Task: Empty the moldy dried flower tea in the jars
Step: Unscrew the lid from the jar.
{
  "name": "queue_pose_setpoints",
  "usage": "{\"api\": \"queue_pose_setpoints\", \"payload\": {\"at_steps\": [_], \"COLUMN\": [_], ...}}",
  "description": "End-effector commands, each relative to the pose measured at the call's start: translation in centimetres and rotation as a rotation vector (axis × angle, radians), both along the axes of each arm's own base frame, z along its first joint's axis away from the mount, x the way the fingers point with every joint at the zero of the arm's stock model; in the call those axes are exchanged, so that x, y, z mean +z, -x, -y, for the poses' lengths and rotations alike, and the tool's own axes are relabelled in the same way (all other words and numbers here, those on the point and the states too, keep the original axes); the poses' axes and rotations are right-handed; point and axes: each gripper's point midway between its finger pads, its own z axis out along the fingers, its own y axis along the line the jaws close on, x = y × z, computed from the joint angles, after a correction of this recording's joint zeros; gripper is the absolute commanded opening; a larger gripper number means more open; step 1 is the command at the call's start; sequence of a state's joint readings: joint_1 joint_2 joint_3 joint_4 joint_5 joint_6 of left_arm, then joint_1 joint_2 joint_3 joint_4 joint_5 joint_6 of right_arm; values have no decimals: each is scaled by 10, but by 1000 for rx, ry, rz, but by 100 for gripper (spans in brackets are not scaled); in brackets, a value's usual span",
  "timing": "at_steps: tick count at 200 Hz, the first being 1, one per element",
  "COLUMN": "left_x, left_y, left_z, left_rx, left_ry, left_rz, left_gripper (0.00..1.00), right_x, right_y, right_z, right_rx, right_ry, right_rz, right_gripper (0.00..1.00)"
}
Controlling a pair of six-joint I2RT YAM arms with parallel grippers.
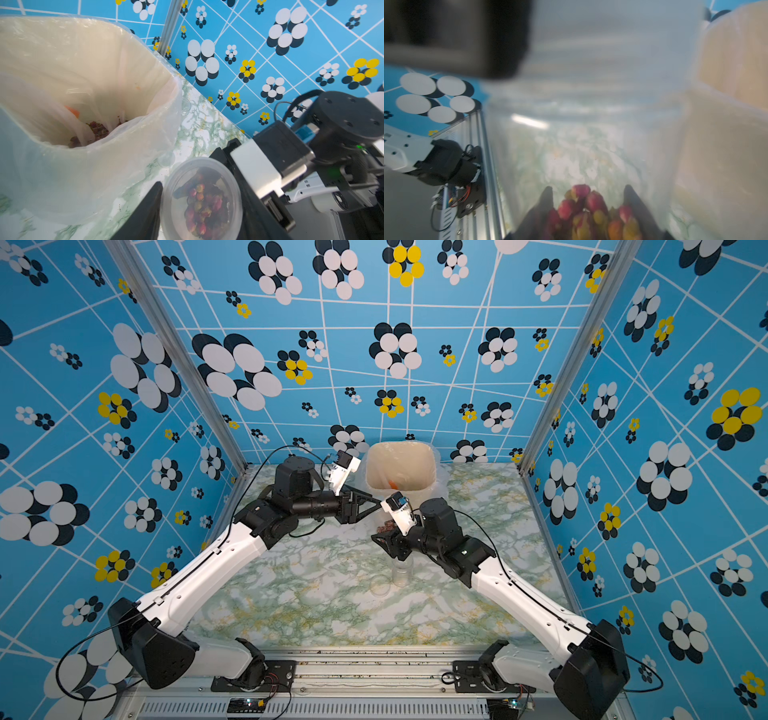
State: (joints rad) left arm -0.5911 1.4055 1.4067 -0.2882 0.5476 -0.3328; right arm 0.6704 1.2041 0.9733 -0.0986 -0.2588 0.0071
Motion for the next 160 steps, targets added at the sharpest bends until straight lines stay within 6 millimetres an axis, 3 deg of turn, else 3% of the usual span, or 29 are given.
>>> {"api": "queue_pose_setpoints", "payload": {"at_steps": [1,40,57,75,122,160], "left_x": [8,5,10,15,36,56], "left_y": [-2,-7,-1,8,39,53], "left_z": [-7,-7,1,4,-3,-22], "left_rx": [140,176,106,27,-226,-364], "left_ry": [-11,-13,7,10,61,192], "left_rz": [-42,-56,-31,6,134,165], "left_gripper": [29,34,42,59,90,98], "right_x": [19,20,19,22,28,29], "right_y": [-41,-40,-32,-18,14,30], "right_z": [35,35,26,16,0,-8], "right_rx": [-329,-355,-287,-184,60,204], "right_ry": [-1,-19,-24,-36,-76,-110], "right_rz": [148,180,170,171,95,7], "right_gripper": [0,0,0,0,0,0]}}
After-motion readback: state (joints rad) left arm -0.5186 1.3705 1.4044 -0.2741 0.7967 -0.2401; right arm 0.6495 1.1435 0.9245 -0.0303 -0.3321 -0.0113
